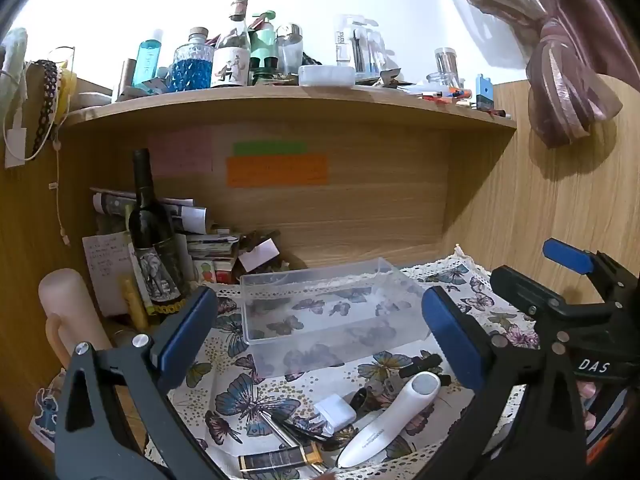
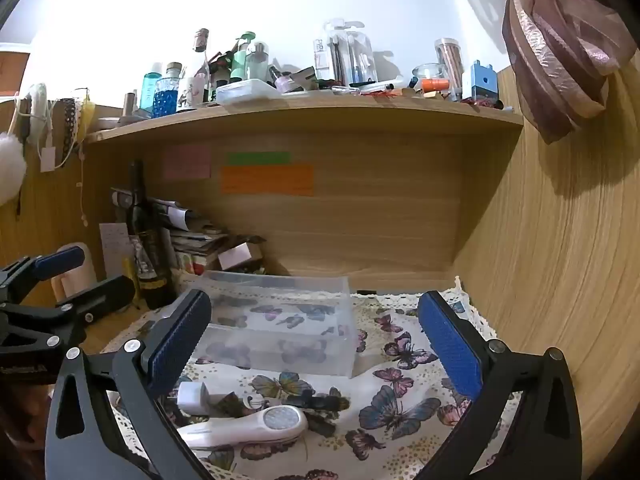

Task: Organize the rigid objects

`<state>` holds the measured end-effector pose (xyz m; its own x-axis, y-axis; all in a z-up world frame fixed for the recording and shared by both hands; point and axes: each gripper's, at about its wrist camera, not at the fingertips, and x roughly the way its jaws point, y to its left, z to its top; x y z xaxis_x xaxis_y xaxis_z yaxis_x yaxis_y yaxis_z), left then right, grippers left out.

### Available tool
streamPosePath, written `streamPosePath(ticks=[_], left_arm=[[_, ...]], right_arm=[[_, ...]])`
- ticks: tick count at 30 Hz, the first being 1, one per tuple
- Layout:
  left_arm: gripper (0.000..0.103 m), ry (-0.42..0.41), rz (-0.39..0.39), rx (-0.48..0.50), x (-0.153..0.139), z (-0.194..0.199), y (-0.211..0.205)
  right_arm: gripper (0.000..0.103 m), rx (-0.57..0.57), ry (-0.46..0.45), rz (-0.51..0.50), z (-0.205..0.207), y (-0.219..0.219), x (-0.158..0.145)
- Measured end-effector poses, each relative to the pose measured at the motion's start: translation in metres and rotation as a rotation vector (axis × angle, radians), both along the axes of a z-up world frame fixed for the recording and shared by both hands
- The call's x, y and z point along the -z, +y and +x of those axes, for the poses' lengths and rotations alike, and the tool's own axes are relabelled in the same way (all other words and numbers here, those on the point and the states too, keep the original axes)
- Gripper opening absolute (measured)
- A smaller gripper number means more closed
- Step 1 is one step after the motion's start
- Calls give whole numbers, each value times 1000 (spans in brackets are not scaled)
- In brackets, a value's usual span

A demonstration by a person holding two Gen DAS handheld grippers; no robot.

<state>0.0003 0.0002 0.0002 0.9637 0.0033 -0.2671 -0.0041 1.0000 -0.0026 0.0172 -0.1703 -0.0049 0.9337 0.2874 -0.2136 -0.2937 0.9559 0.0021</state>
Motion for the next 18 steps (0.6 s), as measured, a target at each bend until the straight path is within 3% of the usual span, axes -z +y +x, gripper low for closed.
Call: streamPosePath(ticks=[18], left_arm=[[103, -14, -28, 2, 1, 2, 7]], right_arm=[[103, -13, 9, 9, 0, 3, 0]])
